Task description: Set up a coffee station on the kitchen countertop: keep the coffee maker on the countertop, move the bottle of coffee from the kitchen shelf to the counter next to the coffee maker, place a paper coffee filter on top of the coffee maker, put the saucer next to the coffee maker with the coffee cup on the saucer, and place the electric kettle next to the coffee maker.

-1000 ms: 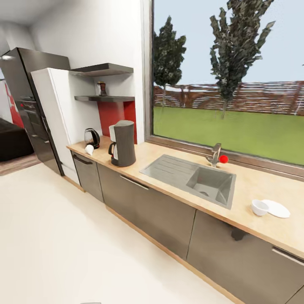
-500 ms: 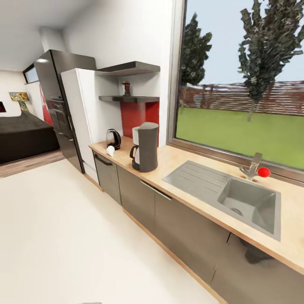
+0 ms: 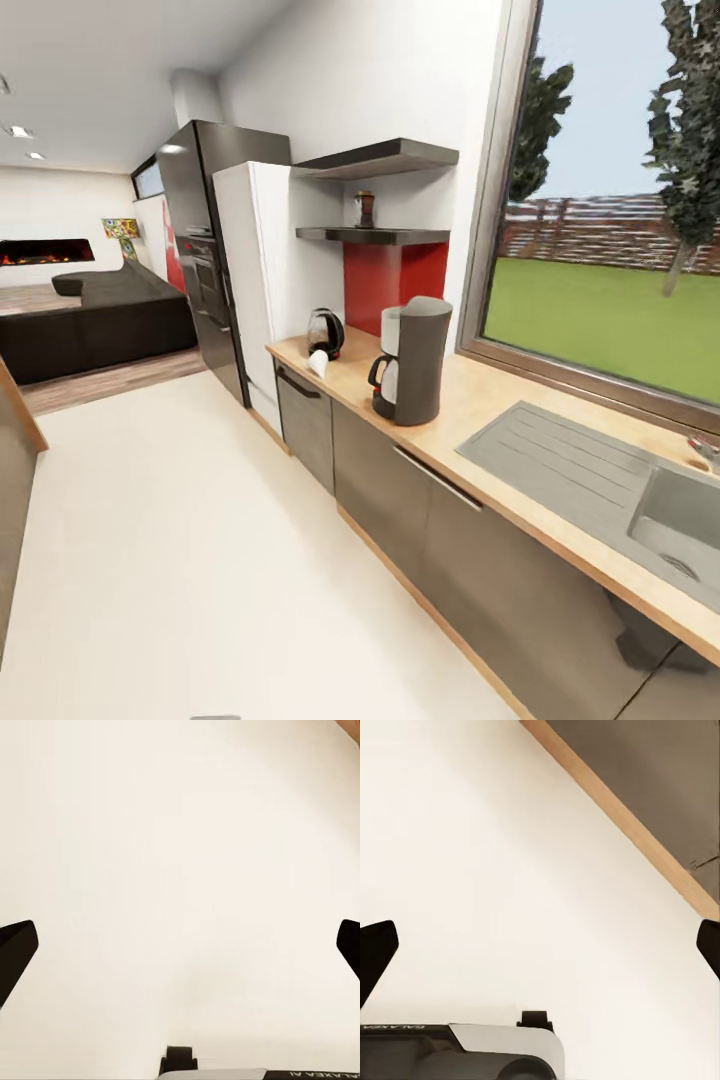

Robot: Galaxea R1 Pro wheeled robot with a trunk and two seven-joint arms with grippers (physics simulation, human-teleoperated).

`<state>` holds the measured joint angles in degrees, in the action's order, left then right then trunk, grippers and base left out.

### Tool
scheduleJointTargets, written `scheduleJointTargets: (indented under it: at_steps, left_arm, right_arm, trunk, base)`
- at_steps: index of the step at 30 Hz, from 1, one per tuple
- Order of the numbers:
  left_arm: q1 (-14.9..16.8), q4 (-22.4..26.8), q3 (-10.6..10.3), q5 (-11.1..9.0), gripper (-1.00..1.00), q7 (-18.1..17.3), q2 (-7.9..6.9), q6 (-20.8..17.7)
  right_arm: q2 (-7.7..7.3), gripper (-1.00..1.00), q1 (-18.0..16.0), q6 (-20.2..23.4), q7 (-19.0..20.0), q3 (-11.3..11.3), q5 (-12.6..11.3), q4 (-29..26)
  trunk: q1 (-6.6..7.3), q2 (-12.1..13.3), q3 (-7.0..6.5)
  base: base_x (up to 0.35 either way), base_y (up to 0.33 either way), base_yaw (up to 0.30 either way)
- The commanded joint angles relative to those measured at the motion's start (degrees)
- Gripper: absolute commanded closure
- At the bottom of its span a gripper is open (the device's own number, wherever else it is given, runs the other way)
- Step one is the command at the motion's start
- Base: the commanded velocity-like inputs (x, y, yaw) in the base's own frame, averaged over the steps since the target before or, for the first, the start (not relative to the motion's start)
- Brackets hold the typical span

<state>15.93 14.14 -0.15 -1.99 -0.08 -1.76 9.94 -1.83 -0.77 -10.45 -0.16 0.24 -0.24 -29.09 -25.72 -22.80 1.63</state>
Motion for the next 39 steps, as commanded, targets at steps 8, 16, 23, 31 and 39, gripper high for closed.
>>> scheduleJointTargets:
  at_steps: [8, 16, 23, 31, 39]
  left_arm:
    - [0.07, -0.07, -0.03, -0.21, -1.00, 0.02, 0.00, 0.25]
    - [0.07, -0.07, -0.03, -0.21, -1.00, 0.04, -0.16, 0.25]
    - [0.05, -0.07, -0.03, -0.21, -1.00, 0.03, -0.19, 0.25]
    - [0.04, -0.07, -0.03, -0.25, -1.00, 0.11, -0.26, 0.25]
    - [0.07, -0.07, -0.03, -0.29, -1.00, 0.04, -0.26, 0.25]
  right_arm:
    - [-0.01, -1.00, -0.03, -0.18, -0.02, 0.03, -0.03, 0.00]
    - [-0.08, -1.00, -0.03, -0.18, -0.02, 0.06, 0.22, 0.00]
    - [-0.09, -1.00, -0.03, -0.18, -0.02, 0.19, 0.39, 0.00]
    - [-0.07, -1.00, -0.03, -0.18, -0.02, 0.20, 0.41, 0.08]
    - [-0.02, -1.00, -0.03, -0.18, -0.02, 0.20, 0.41, 0.09]
  trunk:
    - [-0.06, -0.12, 0.13]
    - [-0.06, -0.12, 0.13]
    - [-0.06, -0.12, 0.13]
    - [-0.06, -0.12, 0.13]
    - [-0.06, -0.12, 0.13]
  base:
    - [0.300, 0.161, 0.263]
    - [0.303, 0.137, 0.038]
    - [0.305, 0.134, 0.001]
    - [0.305, 0.163, 0.000]
    - [0.304, 0.197, 0.000]
